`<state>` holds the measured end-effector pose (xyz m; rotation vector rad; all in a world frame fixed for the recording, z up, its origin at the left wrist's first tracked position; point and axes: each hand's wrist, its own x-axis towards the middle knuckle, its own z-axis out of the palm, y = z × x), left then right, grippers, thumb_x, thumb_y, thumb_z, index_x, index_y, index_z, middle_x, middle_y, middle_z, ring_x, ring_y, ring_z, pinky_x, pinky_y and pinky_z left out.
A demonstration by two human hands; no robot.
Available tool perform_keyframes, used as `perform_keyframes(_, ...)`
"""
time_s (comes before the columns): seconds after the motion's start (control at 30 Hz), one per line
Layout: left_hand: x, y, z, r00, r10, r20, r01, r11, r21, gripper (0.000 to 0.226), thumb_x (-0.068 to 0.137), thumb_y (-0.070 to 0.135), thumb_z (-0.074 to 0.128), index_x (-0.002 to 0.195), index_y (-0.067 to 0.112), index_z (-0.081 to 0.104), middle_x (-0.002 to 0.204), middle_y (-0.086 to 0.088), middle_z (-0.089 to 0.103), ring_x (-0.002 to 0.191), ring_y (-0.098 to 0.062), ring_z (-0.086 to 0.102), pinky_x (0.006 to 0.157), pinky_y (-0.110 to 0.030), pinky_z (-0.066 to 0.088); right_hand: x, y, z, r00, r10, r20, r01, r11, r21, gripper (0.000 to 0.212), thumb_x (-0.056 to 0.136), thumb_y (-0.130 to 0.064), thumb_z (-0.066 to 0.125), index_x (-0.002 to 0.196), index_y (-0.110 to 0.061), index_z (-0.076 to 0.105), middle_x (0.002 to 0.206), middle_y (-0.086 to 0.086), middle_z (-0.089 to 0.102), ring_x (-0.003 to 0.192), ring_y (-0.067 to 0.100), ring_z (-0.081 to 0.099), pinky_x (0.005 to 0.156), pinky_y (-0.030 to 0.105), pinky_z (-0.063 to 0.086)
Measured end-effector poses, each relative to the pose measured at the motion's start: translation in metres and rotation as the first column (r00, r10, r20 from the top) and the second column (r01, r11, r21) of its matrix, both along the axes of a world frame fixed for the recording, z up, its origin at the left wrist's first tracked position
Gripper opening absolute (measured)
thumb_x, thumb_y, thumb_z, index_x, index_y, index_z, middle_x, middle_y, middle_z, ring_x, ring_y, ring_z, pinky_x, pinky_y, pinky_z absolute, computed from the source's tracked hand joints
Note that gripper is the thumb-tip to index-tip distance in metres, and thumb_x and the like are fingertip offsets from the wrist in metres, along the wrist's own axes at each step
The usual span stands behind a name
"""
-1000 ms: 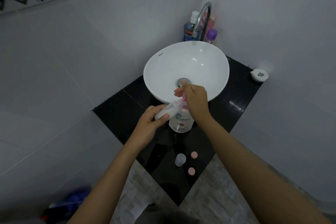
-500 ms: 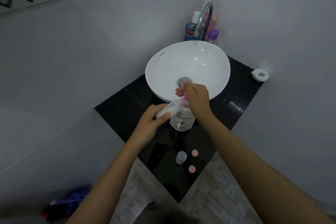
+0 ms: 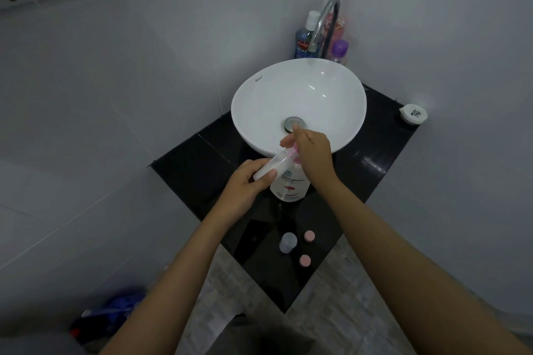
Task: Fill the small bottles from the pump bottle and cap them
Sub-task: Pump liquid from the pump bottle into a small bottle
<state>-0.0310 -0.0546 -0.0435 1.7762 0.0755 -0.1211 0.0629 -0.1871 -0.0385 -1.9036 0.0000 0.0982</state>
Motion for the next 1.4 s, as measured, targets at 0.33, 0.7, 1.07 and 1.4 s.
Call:
perform_keyframes(0.33, 0.004, 0.0, 0.0, 0.999, -0.012, 0.037, 0.01, 0.998, 0.066, 0.033, 0.085, 0.024, 0.066, 0.117, 0.023, 0.061, 0.107, 0.005, 0.065, 0.092, -0.005, 0.06, 0.07, -0.004, 0.047, -0.002, -0.001, 0.02, 0.998, -0.052, -0.037, 0.057, 0.988, 0.142, 0.038, 0.093, -0.037, 0.055, 0.089, -0.003, 0.072, 0.075, 0.006, 0.071, 0.07, 0.014, 0.066, 0.058, 0.031, 0.056)
perform_keyframes(0.7, 0.005, -0.003, 0.002, 0.999, -0.028, 0.042, 0.021, 0.984, 0.176, 0.036, 0.09, 0.02, 0.059, 0.126, 0.019, 0.056, 0.106, 0.008, 0.056, 0.086, -0.001, 0.054, 0.065, 0.001, 0.042, -0.001, -0.002, 0.019, 0.999, -0.006, -0.039, 0.011, 0.992, 0.124, 0.032, 0.094, -0.031, 0.053, 0.083, -0.006, 0.071, 0.077, 0.007, 0.071, 0.074, 0.015, 0.066, 0.082, 0.042, 0.055)
perform_keyframes(1.07, -0.002, 0.003, 0.006, 0.999, -0.02, 0.041, 0.009, 0.969, 0.246, 0.033, 0.09, 0.021, 0.058, 0.124, 0.02, 0.057, 0.104, 0.009, 0.056, 0.087, 0.001, 0.052, 0.071, -0.011, 0.038, -0.001, -0.001, 0.019, 0.999, 0.001, -0.033, 0.004, 0.99, 0.138, 0.032, 0.093, -0.028, 0.054, 0.083, -0.003, 0.071, 0.075, 0.007, 0.07, 0.071, 0.016, 0.065, 0.083, 0.039, 0.053)
perform_keyframes(1.4, -0.016, 0.004, -0.003, 0.996, 0.088, 0.032, -0.091, 0.991, 0.1, 0.026, 0.083, 0.017, 0.068, 0.095, 0.036, 0.055, 0.093, 0.015, 0.06, 0.079, 0.009, 0.058, 0.067, -0.006, 0.048, -0.003, -0.002, 0.023, 0.999, 0.016, -0.039, -0.008, 0.979, 0.203, 0.03, 0.091, -0.027, 0.059, 0.092, 0.0, 0.071, 0.076, 0.01, 0.07, 0.072, 0.021, 0.063, 0.069, 0.03, 0.051)
